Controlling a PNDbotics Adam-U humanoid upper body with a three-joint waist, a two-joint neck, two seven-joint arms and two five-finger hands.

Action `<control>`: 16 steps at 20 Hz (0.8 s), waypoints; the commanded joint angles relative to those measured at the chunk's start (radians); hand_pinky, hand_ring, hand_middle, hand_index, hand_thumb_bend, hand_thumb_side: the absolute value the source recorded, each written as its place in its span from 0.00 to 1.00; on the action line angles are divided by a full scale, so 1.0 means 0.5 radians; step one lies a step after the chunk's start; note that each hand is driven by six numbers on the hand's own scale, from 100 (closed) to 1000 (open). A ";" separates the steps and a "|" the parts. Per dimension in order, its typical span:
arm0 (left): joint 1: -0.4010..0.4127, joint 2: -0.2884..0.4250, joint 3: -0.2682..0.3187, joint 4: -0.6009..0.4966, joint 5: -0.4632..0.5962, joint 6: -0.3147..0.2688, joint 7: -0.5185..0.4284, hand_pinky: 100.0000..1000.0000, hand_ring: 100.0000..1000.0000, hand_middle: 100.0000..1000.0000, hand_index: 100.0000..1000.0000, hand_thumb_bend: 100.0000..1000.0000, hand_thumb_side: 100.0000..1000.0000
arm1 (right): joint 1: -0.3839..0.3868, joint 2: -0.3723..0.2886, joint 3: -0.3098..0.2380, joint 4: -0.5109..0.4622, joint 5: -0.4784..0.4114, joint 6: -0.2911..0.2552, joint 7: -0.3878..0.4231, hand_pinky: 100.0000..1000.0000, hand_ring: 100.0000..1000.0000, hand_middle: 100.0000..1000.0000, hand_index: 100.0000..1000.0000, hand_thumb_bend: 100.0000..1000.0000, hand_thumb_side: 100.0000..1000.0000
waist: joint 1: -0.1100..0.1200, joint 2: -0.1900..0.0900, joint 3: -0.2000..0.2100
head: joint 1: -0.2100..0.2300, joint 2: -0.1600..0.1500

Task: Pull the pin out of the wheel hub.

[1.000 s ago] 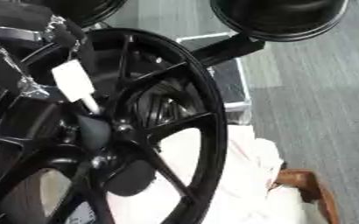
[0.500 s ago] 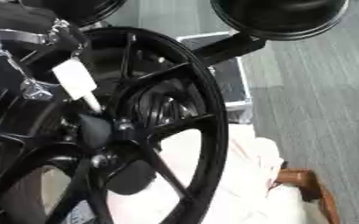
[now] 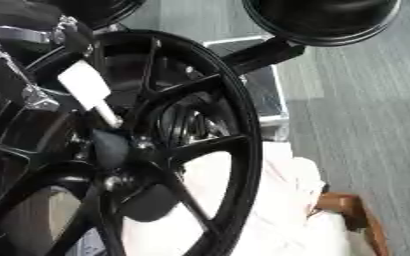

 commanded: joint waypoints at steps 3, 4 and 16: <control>-0.091 0.027 0.167 0.100 -0.053 -0.037 0.142 0.70 0.51 0.31 0.36 0.00 0.00 | 0.002 -0.029 -0.033 -0.036 -0.023 -0.001 -0.012 0.87 0.72 0.65 0.74 0.00 0.57 | -0.015 -0.057 0.011 | -0.014 -0.007; -0.100 0.024 0.188 0.130 -0.067 -0.026 0.190 0.70 0.51 0.31 0.36 0.00 0.00 | 0.004 -0.029 -0.034 -0.036 -0.023 -0.001 -0.013 0.87 0.72 0.65 0.74 0.00 0.57 | -0.015 -0.058 0.013 | -0.017 -0.006; 0.207 0.304 0.836 0.721 -0.022 0.136 0.761 0.73 0.53 0.36 0.42 0.00 0.00 | 0.069 -0.044 -0.083 -0.036 -0.012 -0.013 -0.056 0.87 0.72 0.65 0.74 0.00 0.55 | -0.031 -0.105 0.116 | -0.095 0.020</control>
